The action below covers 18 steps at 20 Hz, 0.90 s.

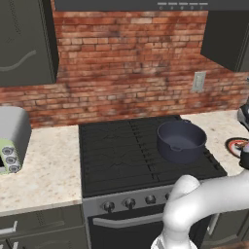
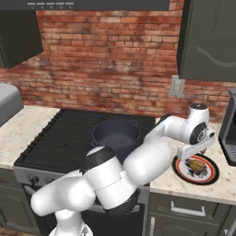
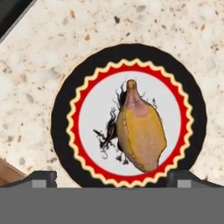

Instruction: Retrieve the frozen meat and place it in the pot on a burner. Then turn the burner on.

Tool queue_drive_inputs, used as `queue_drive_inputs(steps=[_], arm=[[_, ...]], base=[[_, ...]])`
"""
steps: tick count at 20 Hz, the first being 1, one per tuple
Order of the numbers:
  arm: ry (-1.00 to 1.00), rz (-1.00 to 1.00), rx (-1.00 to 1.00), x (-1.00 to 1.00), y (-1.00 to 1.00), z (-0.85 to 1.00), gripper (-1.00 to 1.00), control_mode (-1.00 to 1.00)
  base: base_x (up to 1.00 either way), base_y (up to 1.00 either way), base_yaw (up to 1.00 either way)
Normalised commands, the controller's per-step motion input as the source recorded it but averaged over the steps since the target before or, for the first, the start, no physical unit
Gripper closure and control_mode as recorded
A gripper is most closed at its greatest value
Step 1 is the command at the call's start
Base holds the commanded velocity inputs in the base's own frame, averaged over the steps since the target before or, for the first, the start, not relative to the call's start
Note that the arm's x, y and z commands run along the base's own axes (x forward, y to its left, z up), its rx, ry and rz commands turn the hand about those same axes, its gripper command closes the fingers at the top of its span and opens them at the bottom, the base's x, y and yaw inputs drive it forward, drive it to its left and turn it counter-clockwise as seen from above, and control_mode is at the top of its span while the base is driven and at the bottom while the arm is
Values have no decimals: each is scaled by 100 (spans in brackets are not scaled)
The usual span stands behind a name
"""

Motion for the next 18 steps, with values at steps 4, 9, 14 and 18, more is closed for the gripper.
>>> queue_drive_inputs(steps=[4, 9, 14, 18], arm=[[1, 5, 0, 20, -3, -20, -100, -100], [3, 4, 0, 24, -16, -22, -100, -100], [3, 3, 0, 22, -21, -22, -100, -100], [1, 2, 0, 4, -3, -14, -100, -100]], base=[[0, 0, 0], [0, 0, 0], [0, 0, 0], [0, 0, 0]])
